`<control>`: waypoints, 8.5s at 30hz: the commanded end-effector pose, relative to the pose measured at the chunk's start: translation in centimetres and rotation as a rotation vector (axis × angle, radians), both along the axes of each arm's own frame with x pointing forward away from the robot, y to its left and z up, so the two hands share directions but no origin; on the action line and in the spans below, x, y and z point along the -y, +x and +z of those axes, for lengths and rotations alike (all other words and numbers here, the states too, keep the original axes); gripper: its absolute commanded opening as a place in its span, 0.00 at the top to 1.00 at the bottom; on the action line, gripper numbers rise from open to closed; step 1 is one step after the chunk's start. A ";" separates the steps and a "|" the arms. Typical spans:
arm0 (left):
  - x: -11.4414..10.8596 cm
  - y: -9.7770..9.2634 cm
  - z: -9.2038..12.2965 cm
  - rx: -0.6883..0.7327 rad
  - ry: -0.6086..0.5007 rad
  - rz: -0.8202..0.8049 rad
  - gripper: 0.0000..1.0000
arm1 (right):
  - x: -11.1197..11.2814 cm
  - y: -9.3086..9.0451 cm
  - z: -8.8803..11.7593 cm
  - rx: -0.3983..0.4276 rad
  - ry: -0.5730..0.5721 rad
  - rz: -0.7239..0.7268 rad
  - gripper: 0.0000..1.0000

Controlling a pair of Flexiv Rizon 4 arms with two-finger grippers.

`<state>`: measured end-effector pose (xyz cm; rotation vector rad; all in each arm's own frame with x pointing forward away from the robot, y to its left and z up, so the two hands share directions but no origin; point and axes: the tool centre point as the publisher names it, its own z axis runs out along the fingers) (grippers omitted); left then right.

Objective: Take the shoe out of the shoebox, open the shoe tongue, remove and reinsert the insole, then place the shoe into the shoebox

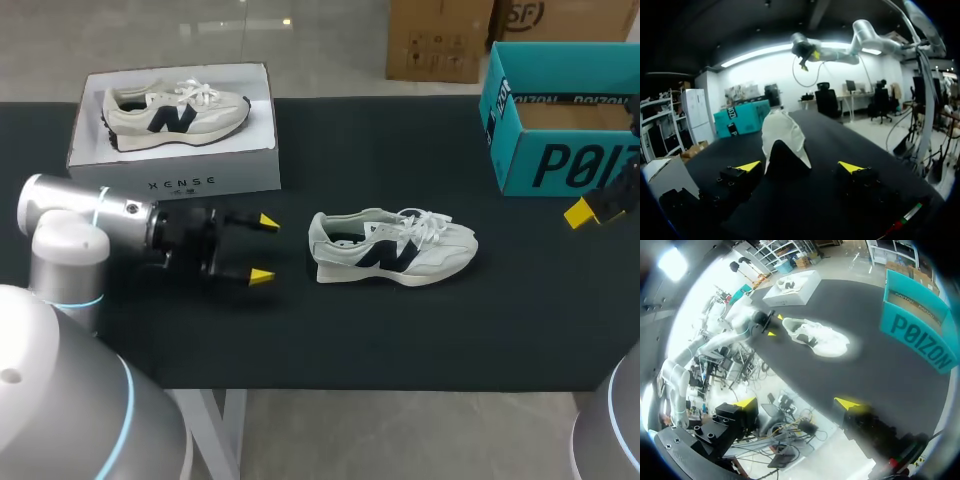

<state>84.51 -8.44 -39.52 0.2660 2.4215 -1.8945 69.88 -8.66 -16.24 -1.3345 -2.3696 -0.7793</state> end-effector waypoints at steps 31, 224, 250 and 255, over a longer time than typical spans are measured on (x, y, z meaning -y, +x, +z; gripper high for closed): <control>6.1 3.2 -3.1 -0.040 -0.008 0.010 0.00 | 0.0 0.0 0.0 -0.001 -0.002 -0.001 0.00; 9.2 1.7 -5.2 -0.162 0.091 0.190 1.00 | -25.9 1.2 -1.0 0.103 -1.197 -0.263 0.00; 9.2 1.7 -5.2 -0.162 0.091 0.190 1.00 | -27.1 5.1 -3.6 0.104 -1.141 -0.211 0.00; 9.2 1.7 -5.2 -0.162 0.091 0.190 1.00 | -26.4 6.8 -3.9 0.049 -1.034 -0.216 0.00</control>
